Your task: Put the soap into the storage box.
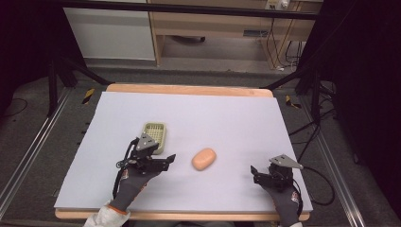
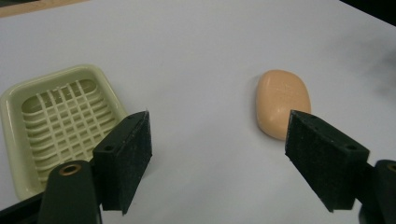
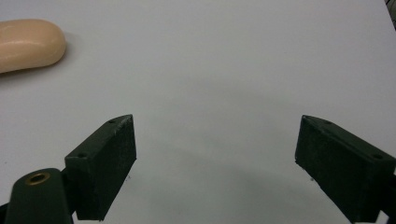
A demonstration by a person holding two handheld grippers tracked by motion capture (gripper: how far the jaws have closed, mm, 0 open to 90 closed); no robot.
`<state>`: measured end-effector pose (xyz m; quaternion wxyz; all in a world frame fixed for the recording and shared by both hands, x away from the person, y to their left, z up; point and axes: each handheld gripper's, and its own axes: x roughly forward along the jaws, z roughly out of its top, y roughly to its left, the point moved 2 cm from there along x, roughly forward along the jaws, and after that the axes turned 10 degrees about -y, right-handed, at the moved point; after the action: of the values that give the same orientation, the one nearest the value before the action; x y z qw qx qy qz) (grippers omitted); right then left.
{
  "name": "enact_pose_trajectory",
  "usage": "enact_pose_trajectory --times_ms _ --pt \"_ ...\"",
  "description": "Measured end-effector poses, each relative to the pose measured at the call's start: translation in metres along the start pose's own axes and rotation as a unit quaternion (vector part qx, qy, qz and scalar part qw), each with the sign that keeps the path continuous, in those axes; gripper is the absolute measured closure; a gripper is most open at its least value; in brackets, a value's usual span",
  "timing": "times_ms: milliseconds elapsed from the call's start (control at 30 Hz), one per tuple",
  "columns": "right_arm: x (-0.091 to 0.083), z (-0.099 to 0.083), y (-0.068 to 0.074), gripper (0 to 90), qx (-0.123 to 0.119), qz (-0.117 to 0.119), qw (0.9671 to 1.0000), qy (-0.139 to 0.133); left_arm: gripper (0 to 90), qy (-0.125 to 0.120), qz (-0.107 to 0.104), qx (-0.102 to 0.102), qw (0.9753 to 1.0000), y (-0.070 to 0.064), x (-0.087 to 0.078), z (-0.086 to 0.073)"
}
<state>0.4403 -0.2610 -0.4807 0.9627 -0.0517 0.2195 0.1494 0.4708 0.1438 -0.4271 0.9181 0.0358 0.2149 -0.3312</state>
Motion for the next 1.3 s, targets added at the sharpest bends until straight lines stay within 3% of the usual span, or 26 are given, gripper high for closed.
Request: enact_pose_trajectory --times_ms 467,1300 --pt "0.0 0.0 0.0 12.6 0.0 -0.001 1.0 -0.001 22.1 0.015 -0.018 0.029 0.9993 -0.019 0.02 0.015" --pt "0.0 0.0 0.001 12.5 0.003 -0.003 1.0 -0.002 21.9 0.039 -0.046 0.051 0.9969 -0.043 0.055 0.024"
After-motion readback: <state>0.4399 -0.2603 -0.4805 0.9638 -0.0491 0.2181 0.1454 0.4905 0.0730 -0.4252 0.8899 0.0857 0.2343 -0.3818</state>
